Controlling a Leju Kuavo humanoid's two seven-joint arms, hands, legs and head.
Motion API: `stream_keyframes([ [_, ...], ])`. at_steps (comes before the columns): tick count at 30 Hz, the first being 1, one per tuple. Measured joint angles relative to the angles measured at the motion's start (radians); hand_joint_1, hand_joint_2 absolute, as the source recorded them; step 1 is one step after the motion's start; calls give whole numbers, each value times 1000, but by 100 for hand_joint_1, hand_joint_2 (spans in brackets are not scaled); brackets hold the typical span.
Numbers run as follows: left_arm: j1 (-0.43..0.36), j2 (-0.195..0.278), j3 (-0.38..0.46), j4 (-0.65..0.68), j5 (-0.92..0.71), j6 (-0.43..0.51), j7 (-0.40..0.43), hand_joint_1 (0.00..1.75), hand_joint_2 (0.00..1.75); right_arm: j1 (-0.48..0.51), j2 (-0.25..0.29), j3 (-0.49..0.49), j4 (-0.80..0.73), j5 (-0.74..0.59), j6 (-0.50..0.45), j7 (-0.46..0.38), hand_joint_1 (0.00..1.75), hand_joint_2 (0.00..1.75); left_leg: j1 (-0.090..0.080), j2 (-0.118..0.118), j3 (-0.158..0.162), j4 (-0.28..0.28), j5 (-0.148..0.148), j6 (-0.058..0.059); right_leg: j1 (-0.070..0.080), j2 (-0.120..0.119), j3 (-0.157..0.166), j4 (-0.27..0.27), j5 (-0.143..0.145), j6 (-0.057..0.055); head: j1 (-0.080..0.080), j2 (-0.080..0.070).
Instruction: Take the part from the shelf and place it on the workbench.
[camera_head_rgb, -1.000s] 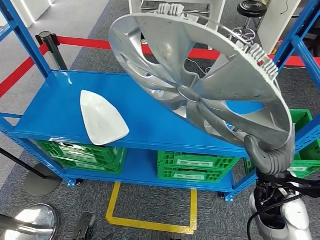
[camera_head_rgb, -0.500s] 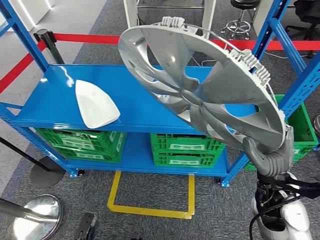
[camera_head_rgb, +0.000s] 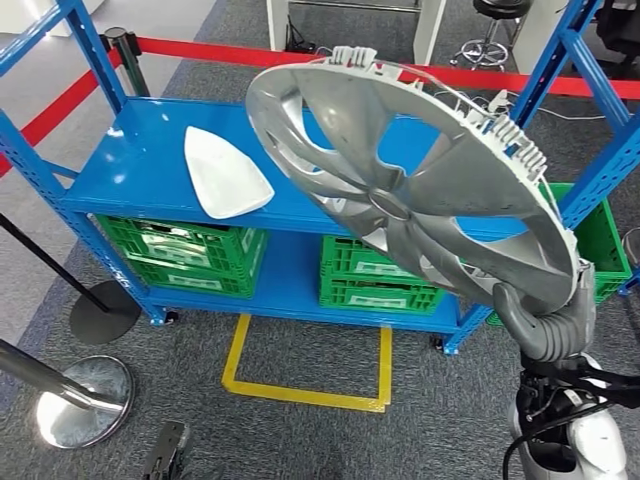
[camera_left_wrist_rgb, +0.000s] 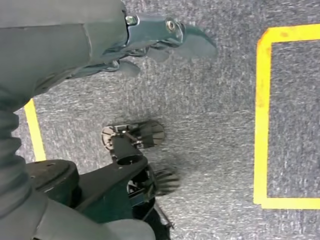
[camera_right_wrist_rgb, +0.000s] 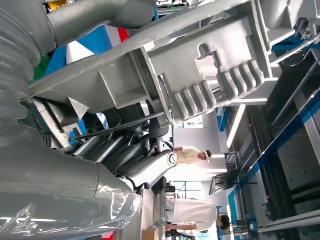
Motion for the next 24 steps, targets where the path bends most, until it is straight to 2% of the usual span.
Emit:
stream_keyframes([
  [1,0,0,0,0,0,0,0,0,175,0,0,-1,0,0,2,0,175,175,-1,0,-12,1,9,1,1,-2,-3,50,-20,0,0,0],
  [2,0,-1,0,0,1,0,0,0,175,1,0,-3,0,0,4,-1,175,175,-2,1,-23,2,18,0,1,-2,8,69,-18,-2,0,0],
  [3,0,-1,0,0,0,0,0,0,175,1,0,-5,0,0,8,-1,175,175,-3,1,-32,3,25,0,2,-3,37,46,1,-5,0,0],
  [4,0,-1,0,0,0,0,-1,0,175,1,0,-7,0,0,12,-1,175,175,-4,1,-40,3,32,-1,3,-3,81,-9,27,-10,0,0],
  [6,-1,-1,0,0,-1,0,-1,0,175,0,0,-13,0,0,18,-1,175,175,-6,1,-53,5,45,-7,8,-3,176,-152,44,-22,-1,0],
  [7,-1,-1,0,0,-2,0,-2,0,175,0,0,-15,-1,0,20,-1,175,175,-6,0,-59,5,53,-11,10,-3,206,-201,41,-26,-1,0],
  [8,-2,-2,0,0,-2,0,-2,0,175,-1,0,-17,-1,0,21,-2,175,175,-6,1,-64,4,61,-16,12,-3,219,-228,35,-29,-1,0],
  [10,0,-1,0,0,-2,0,-4,0,175,1,0,-20,-1,1,21,-2,175,175,-4,-1,-73,1,75,-26,11,-3,213,-241,45,-36,-1,0],
  [12,3,-1,1,0,2,0,-8,0,175,3,0,-24,-1,4,21,-2,175,175,-5,-3,-87,22,47,-39,5,-5,202,-248,63,-46,-3,0],
  [13,4,0,3,0,5,2,-10,0,175,5,0,-25,-1,5,21,-2,175,175,-4,-4,-103,64,7,-45,1,-6,195,-250,71,-50,-5,0],
  [15,5,-1,8,0,10,7,-15,0,175,14,0,-30,-1,7,20,-3,175,175,2,-4,-138,193,-82,-56,1,-8,177,-245,84,-55,-8,0],
  [16,6,-1,10,0,11,9,-17,0,175,22,0,-33,-1,9,20,-4,175,175,5,-3,-151,255,-111,-60,0,-10,166,-242,92,-55,-8,0],
  [17,8,-2,11,0,12,10,-19,0,175,29,0,-37,-1,10,19,-5,175,175,7,-3,-149,284,-111,-63,0,-10,155,-239,98,-53,-8,0],
  [18,9,-2,11,0,12,11,-20,0,175,36,0,-40,-1,12,19,-6,175,175,9,-3,-130,277,-92,-64,-1,-10,144,-235,104,-51,-8,0],
  [19,10,-2,12,0,12,11,-20,0,175,41,0,-42,-2,14,18,-6,175,175,10,-3,-97,239,-64,-65,-2,-10,133,-230,109,-47,-8,0],
  [20,10,-2,13,0,12,11,-21,0,175,45,0,-44,-2,15,18,-7,175,175,11,-3,-52,178,-44,-64,-3,-10,122,-224,114,-42,-8,0],
  [21,9,-2,13,0,12,11,-22,0,175,47,0,-47,-2,16,18,-7,175,175,11,-5,-8,112,-35,-62,-3,-10,112,-218,118,-37,-8,0],
  [22,8,-2,14,0,12,10,-24,0,175,47,0,-49,-3,16,18,-8,175,175,10,-7,23,60,-37,-58,-3,-10,103,-212,124,-31,-8,0],
  [23,7,-3,14,0,11,8,-27,0,175,47,0,-50,-4,16,18,-8,175,175,8,-9,39,27,-43,-52,-2,-10,94,-209,131,-24,-9,0],
  [24,7,-3,14,0,9,6,-31,0,175,48,0,-52,-4,16,18,-9,175,175,6,-11,38,15,-45,-44,-2,-10,87,-207,139,-18,-8,0],
])
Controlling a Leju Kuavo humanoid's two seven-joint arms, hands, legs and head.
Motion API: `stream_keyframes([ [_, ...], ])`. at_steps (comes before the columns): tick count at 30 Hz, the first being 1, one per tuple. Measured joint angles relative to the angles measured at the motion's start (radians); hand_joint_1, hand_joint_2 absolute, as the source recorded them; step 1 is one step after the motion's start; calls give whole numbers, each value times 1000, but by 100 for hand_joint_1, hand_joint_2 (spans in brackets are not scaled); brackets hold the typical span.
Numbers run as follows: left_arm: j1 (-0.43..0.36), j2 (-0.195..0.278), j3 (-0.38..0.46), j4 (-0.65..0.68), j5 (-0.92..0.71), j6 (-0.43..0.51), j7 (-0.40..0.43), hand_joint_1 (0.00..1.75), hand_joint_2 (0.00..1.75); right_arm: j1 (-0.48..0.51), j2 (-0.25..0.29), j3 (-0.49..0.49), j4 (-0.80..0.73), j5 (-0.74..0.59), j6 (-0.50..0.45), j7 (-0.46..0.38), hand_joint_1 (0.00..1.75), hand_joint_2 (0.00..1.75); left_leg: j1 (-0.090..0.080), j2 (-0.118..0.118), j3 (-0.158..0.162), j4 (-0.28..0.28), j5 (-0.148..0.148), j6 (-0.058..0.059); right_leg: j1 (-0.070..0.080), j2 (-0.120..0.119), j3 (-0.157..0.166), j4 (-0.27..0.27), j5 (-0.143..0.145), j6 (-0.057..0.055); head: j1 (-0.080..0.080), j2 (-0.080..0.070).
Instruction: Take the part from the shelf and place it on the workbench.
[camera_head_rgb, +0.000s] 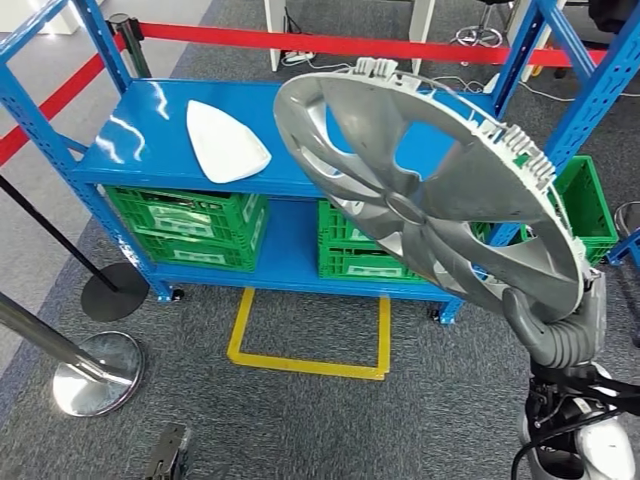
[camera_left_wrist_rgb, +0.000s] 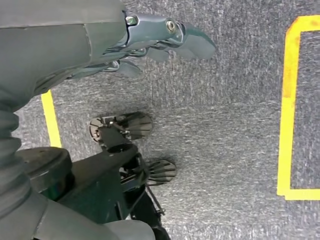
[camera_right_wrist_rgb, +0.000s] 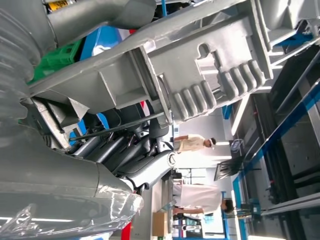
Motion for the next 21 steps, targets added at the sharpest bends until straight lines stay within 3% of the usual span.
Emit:
stream_keyframes([
  [2,2,0,0,0,-7,-3,-5,0,175,4,0,-3,0,3,0,-1,175,175,0,1,-17,-2,10,19,-3,1,-16,6,1,11,0,0],
  [3,3,0,0,0,-10,-3,-7,0,175,7,0,-5,0,5,0,-2,175,175,1,2,-25,-2,18,28,-4,1,-28,25,-22,15,0,0],
  [6,2,0,0,0,-20,-4,-7,0,175,15,0,-14,1,13,-3,-4,175,175,0,4,-53,-3,42,45,-5,1,-81,191,-149,24,2,0],
  [7,2,0,0,0,-24,-5,-7,0,175,19,0,-17,1,15,-4,-5,175,175,-1,4,-63,-3,51,46,-5,1,-93,250,-174,26,3,0],
  [8,3,0,-1,0,-29,-5,-6,0,175,24,0,-20,1,18,-5,-6,175,175,-2,4,-74,-3,60,46,-5,1,-93,285,-176,26,2,0],
  [9,3,0,-1,0,-33,-4,-4,0,175,29,0,-24,1,21,-6,-7,175,175,-2,4,-85,-3,68,45,-5,1,-77,287,-159,25,3,0],
  [11,3,1,-3,0,-40,-1,0,0,175,36,0,-32,0,32,-11,-7,175,175,-3,2,-105,-2,86,40,-4,3,2,200,-108,19,2,0],
  [13,3,1,-5,0,-47,0,3,0,175,39,0,-36,-5,45,-17,-6,175,175,-5,-1,-119,0,102,31,-2,12,106,60,-110,11,2,0],
  [14,2,1,-6,0,-49,0,4,0,175,41,0,-38,-8,50,-19,-6,175,175,-6,-3,-123,1,110,25,-1,16,137,11,-123,7,2,0],
  [16,3,2,-7,0,-51,0,5,0,175,47,0,-40,-12,54,-21,-6,175,175,-5,-4,-126,1,122,14,2,15,143,-16,-132,-3,2,0],
  [18,6,4,-7,0,-52,0,6,0,175,50,0,-42,-14,59,-24,-7,175,175,-4,-5,-137,18,104,2,0,6,136,-16,-121,-19,-1,0],
  [19,6,5,-8,0,-52,0,7,0,175,52,0,-42,-15,63,-25,-8,175,175,-3,-4,-150,51,71,-4,-3,1,132,-18,-113,-27,-3,0],
  [21,5,5,-8,0,-53,0,9,0,175,55,0,-42,-17,73,-30,-9,175,175,1,-2,-189,167,-17,-17,-4,-10,120,-18,-99,-36,-9,0],
])
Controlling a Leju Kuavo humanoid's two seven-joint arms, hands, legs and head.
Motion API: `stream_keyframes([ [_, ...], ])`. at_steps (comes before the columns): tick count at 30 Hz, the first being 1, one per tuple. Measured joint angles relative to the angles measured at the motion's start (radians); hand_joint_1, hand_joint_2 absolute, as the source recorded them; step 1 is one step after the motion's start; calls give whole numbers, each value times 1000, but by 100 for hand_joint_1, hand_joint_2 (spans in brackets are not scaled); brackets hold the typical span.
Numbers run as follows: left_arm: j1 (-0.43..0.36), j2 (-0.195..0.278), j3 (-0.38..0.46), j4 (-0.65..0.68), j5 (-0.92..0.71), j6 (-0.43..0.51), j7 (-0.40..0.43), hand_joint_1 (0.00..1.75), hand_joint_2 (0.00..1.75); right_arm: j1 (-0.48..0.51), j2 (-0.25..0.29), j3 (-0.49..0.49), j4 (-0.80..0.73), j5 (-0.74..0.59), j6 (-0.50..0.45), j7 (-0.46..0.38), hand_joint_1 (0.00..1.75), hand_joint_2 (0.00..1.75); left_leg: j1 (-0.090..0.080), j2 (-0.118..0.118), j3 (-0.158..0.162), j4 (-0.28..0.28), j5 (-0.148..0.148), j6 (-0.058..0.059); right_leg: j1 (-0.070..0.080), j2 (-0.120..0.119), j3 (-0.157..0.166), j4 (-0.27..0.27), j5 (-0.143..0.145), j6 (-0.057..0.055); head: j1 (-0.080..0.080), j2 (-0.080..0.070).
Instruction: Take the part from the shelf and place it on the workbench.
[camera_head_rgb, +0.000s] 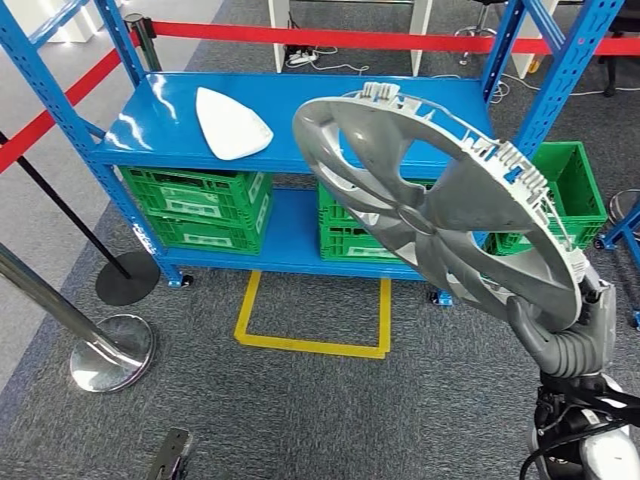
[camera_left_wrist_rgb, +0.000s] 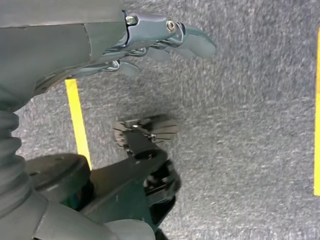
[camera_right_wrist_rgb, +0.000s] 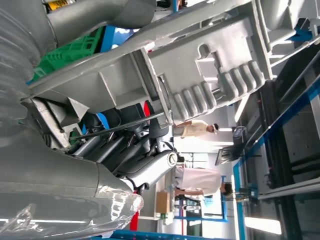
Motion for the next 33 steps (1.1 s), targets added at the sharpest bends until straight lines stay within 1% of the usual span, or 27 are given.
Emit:
stream_keyframes([
  [1,-1,0,0,0,0,0,2,0,175,2,0,0,0,3,-3,0,175,175,2,1,-17,60,-30,-4,0,-6,-7,1,6,-1,0,0],
  [2,-1,-1,0,0,-1,0,4,0,175,5,0,0,-1,5,-5,0,175,175,3,1,-24,99,-41,-8,0,-13,-14,1,10,-1,0,0],
  [3,-1,-1,0,0,-1,1,6,0,175,9,0,0,-2,6,-8,1,175,175,5,2,-15,105,-34,-10,0,-20,-19,2,13,1,0,0],
  [4,-2,-1,0,0,0,1,9,0,175,14,0,0,-4,9,-11,2,175,175,6,7,12,75,-11,-11,0,-28,-23,3,15,2,0,0],
  [5,-3,-1,0,0,2,1,12,0,175,20,0,-1,-9,13,-15,4,175,175,6,18,52,18,16,-10,0,-36,-25,5,17,5,0,0],
  [7,-6,-3,0,0,8,-2,17,0,175,33,0,-2,-23,21,-21,8,175,175,2,54,130,-105,49,-4,4,-53,-29,10,17,13,0,0],
  [8,-8,-5,0,0,10,-3,18,0,175,38,0,-3,-30,24,-24,9,175,175,-1,65,148,-140,51,2,7,-62,-31,13,17,18,0,0],
  [9,-8,-7,0,0,11,-4,20,0,175,42,0,-4,-35,25,-25,9,175,175,-4,67,154,-156,49,10,9,-70,-34,15,17,23,1,0],
  [11,-6,-11,0,0,15,-8,22,0,175,47,0,-5,-44,26,-28,11,175,175,-3,49,146,-163,49,28,8,-80,-37,20,15,33,2,0],
  [12,-5,-13,1,0,18,-12,25,0,175,50,0,-6,-49,26,-29,12,175,175,-2,40,144,-165,52,35,6,-69,-43,31,4,39,3,0],
  [13,-5,-15,2,0,21,-18,29,0,175,52,0,-8,-52,26,-30,13,175,175,0,31,141,-166,56,42,4,-52,-57,60,-17,44,5,0],
  [15,-7,-22,4,0,20,-23,38,0,175,56,0,-12,-56,26,-31,16,175,175,1,12,135,-167,62,51,3,-11,-110,179,-82,49,10,0],
  [16,-8,-27,4,0,16,-22,43,0,175,59,0,-13,-57,26,-31,18,175,175,0,3,132,-167,65,55,2,-2,-140,247,-110,50,10,0],
  [17,-7,-31,4,0,13,-20,47,0,175,63,0,-13,-58,26,-31,19,175,175,-1,-8,129,-166,67,56,3,1,-161,294,-123,50,10,0],
  [18,-7,-33,4,0,10,-18,49,0,175,67,0,-13,-58,26,-31,20,175,175,-1,-19,127,-166,70,56,2,2,-166,305,-117,50,10,0],
  [19,-6,-35,4,0,8,-17,51,0,175,69,0,-13,-58,26,-31,20,175,175,-1,-30,127,-166,72,55,2,5,-151,276,-93,49,10,0],
  [20,-6,-37,4,0,7,-17,53,0,175,70,0,-13,-59,26,-31,20,175,175,-1,-43,126,-165,74,53,0,12,-119,214,-56,47,10,0],
  [22,-8,-39,3,0,6,-16,54,0,175,70,0,-14,-62,26,-31,20,175,175,-2,-64,122,-162,78,45,-6,53,-52,81,-9,45,10,0],
  [23,-9,-40,3,0,6,-16,54,0,175,71,0,-15,-65,25,-31,20,175,175,-2,-73,116,-160,82,40,-8,69,-33,43,0,44,9,0],
  [24,-9,-40,3,0,5,-16,54,0,175,71,0,-16,-66,25,-31,20,175,175,-1,-81,109,-159,87,33,-8,79,-28,29,-2,41,9,0],
  [26,-7,-40,3,0,3,-16,55,0,175,71,0,-17,-68,26,-31,20,175,175,3,-93,96,-158,95,19,-6,65,-32,30,4,31,9,0],
  [27,-5,-39,3,0,2,-17,55,0,175,72,0,-17,-70,27,-31,20,175,175,2,-84,89,-151,91,13,-7,55,-35,29,8,25,7,0],
  [28,-4,-39,3,0,2,-19,56,0,175,73,0,-19,-72,28,-31,19,175,175,1,-66,77,-130,75,8,-8,43,-36,28,11,18,4,0],
  [30,-6,-37,3,0,5,-20,56,0,175,75,0,-26,-78,31,-31,15,175,175,0,-19,31,-28,13,-1,-8,18,-39,26,16,9,-1,0],
  [31,-8,-37,3,0,8,-20,56,0,175,78,0,-31,-81,32,-31,12,175,175,1,-7,2,39,-19,-4,-7,4,-42,26,17,6,-2,0],
  [32,-8,-36,4,0,11,-19,56,0,175,82,0,-36,-84,32,-30,9,175,175,1,-2,-19,92,-39,-6,-6,-9,-44,26,18,5,-2,0],
  [33,-7,-36,4,0,14,-18,56,0,175,85,0,-40,-88,32,-28,5,175,175,2,0,-27,117,-42,-6,-5,-21,-45,26,18,5,-2,0],
])
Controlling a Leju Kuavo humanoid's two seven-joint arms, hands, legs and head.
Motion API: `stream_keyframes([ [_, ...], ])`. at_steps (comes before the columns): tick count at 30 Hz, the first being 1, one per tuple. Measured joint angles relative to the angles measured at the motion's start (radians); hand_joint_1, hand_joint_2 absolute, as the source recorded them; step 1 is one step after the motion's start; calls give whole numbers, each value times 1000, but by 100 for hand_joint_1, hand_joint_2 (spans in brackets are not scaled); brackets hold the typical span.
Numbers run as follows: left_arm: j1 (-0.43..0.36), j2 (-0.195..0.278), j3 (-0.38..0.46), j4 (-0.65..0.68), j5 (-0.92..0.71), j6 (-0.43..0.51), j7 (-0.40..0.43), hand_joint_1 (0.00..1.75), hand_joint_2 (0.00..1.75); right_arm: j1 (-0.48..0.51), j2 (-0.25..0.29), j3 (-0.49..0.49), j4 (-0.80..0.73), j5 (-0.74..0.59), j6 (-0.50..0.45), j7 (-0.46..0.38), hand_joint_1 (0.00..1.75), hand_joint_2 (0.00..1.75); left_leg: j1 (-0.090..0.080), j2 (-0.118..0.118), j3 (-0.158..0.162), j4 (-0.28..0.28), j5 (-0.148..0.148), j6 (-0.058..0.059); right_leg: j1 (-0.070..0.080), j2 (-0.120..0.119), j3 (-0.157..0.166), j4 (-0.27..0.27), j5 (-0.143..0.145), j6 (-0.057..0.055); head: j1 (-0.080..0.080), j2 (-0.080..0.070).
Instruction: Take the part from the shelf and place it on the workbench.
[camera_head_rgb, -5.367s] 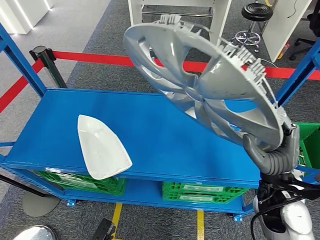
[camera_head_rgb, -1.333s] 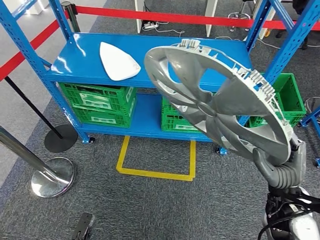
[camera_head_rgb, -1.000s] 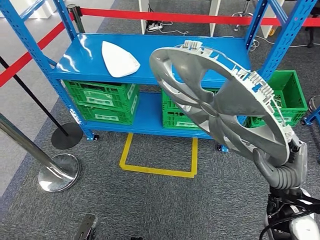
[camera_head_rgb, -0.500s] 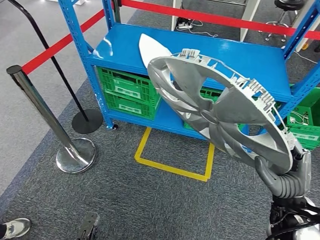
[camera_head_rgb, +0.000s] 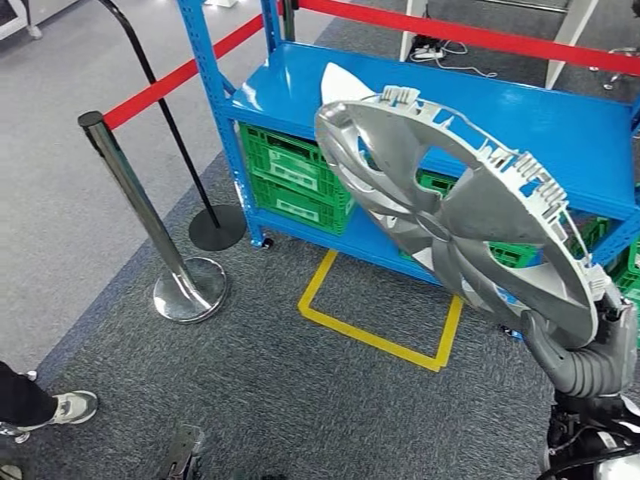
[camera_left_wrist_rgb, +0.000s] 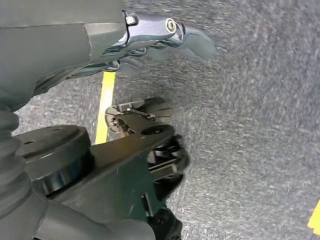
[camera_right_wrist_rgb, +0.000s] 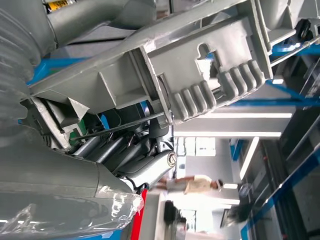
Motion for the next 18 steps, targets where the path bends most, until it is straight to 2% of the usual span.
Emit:
stream_keyframes([
  [1,1,0,0,0,2,2,-1,0,175,3,0,-4,-4,0,2,-3,175,175,0,2,11,-12,15,1,1,-12,-1,0,0,0,0,0],
  [2,2,0,1,0,3,5,-2,0,175,5,0,-9,-8,0,5,-7,175,175,-1,9,40,-58,42,4,1,-22,0,0,0,1,0,0],
  [4,1,0,1,0,3,14,-3,0,175,5,0,-21,-19,0,10,-15,175,175,-7,51,115,-189,92,14,6,-42,0,2,0,5,-1,0],
  [5,-2,-1,1,0,2,17,-4,0,175,5,0,-28,-25,-1,13,-20,175,175,-11,70,140,-236,103,21,10,-51,-1,4,-1,9,0,0],
  [6,-3,-1,1,0,0,19,-4,0,175,4,0,-35,-31,-2,15,-24,175,175,-15,82,150,-262,106,27,13,-60,-2,5,-1,14,1,0],
  [8,-2,-4,1,0,-4,20,-4,0,175,3,0,-44,-37,-4,21,-27,175,175,-18,68,146,-270,108,41,14,-80,-2,4,-1,24,2,0],
  [9,1,-5,1,0,-6,19,-5,0,175,2,0,-47,-39,-4,24,-27,175,175,-17,58,144,-273,110,48,13,-76,-3,7,-6,30,3,0],
  [11,4,-9,1,0,-8,16,-4,0,175,3,-1,-52,-42,-4,29,-27,175,175,-12,36,143,-277,117,60,10,-36,-26,64,-47,39,7,0],
  [12,5,-11,1,0,-10,13,-4,0,175,4,-1,-54,-43,-3,32,-27,175,175,-11,25,141,-277,119,63,8,-7,-52,122,-80,42,10,0],
  [13,5,-12,1,0,-12,10,-3,0,175,5,-1,-55,-43,-1,35,-25,175,175,-11,14,140,-277,121,66,8,11,-81,190,-113,43,12,0],
  [14,5,-13,1,0,-13,7,-2,0,175,7,-1,-55,-42,2,37,-23,175,175,-12,3,138,-277,122,67,8,19,-108,249,-134,43,12,0],
  [15,6,-13,1,0,-14,6,0,0,175,8,-1,-54,-42,6,39,-21,175,175,-12,-10,137,-276,123,68,9,23,-122,279,-138,43,12,0],
  [16,7,-13,2,0,-14,5,1,0,175,10,-1,-52,-41,8,41,-19,175,175,-12,-22,136,-276,125,67,8,24,-119,271,-123,43,12,0],
  [17,8,-13,2,0,-14,4,2,0,175,11,-1,-51,-41,10,41,-18,175,175,-12,-36,136,-276,127,66,7,27,-97,225,-92,42,12,0],
  [18,8,-13,2,0,-14,4,3,0,175,11,-1,-50,-41,11,41,-17,175,175,-11,-49,135,-274,128,64,5,39,-64,157,-57,42,12,0],
])
